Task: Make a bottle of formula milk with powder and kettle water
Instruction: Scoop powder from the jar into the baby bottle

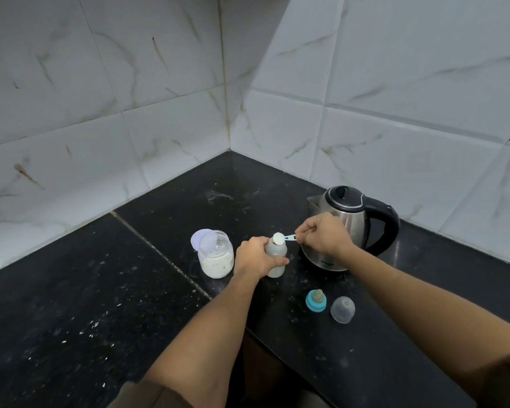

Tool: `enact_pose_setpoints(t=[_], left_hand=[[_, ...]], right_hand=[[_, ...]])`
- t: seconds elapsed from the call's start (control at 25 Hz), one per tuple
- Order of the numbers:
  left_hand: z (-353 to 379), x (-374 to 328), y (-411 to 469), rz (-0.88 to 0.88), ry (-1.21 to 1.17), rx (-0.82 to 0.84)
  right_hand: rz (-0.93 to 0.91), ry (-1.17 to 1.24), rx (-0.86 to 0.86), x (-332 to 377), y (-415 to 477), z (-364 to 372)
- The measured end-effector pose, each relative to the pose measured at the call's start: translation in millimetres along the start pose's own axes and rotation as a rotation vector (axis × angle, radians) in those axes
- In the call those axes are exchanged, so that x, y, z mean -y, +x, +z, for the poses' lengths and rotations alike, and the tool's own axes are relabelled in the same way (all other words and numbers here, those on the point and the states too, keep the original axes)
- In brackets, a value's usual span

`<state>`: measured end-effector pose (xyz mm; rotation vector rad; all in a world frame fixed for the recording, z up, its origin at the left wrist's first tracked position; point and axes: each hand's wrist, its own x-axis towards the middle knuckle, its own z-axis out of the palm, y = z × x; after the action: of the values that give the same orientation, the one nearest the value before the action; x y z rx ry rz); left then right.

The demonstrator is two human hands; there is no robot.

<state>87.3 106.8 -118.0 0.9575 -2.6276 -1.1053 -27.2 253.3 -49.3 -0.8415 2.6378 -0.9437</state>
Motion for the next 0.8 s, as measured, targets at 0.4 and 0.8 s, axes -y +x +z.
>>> enact_pose_setpoints(t=[0.4,0.8], left_hand=[[-10.8,-3.8,14.5,0.018,-0.002,-0.050],[-1.2,-6.3,18.6,0.030,-0.026,-0.044]], right_hand=[[-0.721,-0.771,-0.194,-4.6,-16.9,3.8],[-0.904,-0.666,-0.328,-24.4,-14.1,3.7]])
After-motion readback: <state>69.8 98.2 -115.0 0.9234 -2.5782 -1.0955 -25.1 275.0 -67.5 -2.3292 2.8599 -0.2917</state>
